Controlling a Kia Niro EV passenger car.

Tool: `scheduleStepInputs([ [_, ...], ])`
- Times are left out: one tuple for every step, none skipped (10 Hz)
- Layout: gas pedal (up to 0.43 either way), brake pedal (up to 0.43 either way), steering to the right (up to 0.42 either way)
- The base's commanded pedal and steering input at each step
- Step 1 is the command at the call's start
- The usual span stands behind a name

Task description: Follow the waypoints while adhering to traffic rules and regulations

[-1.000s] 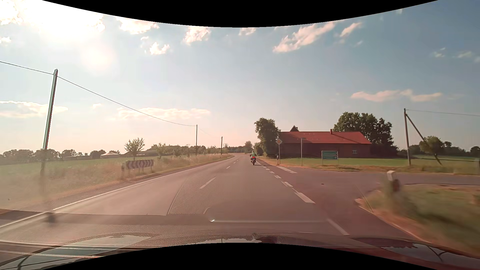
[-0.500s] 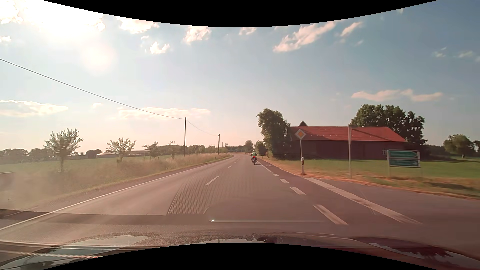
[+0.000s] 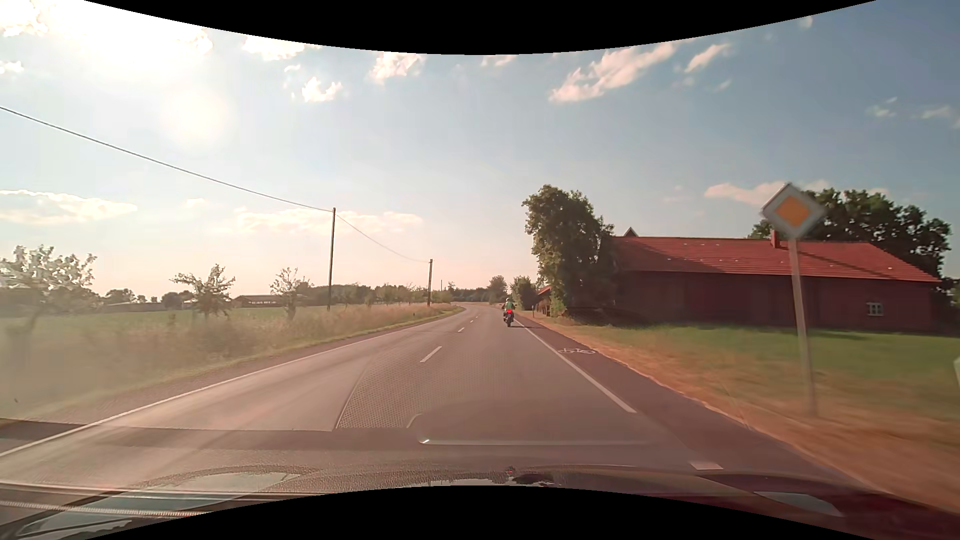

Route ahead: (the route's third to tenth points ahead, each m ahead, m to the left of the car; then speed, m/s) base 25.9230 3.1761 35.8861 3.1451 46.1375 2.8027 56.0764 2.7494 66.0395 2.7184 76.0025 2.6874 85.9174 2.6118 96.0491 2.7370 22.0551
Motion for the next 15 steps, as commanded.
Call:
scheduleStepInputs([
  [0.228, 0.000, 0.001],
  [0.209, 0.000, 0.001],
  [0.197, 0.000, 0.000],
  [0.197, 0.000, 0.000],
  [0.197, 0.000, -0.001],
  [0.197, 0.000, -0.001],
  [0.197, 0.000, -0.001],
  [0.189, 0.000, -0.001],
  [0.177, 0.000, 0.000],
  [0.150, 0.000, 0.001],
  [0.138, 0.000, 0.001],
  [0.130, 0.000, 0.001],
  [0.130, 0.000, 0.001],
  [0.130, 0.000, 0.002],
  [0.130, 0.000, 0.002],
])
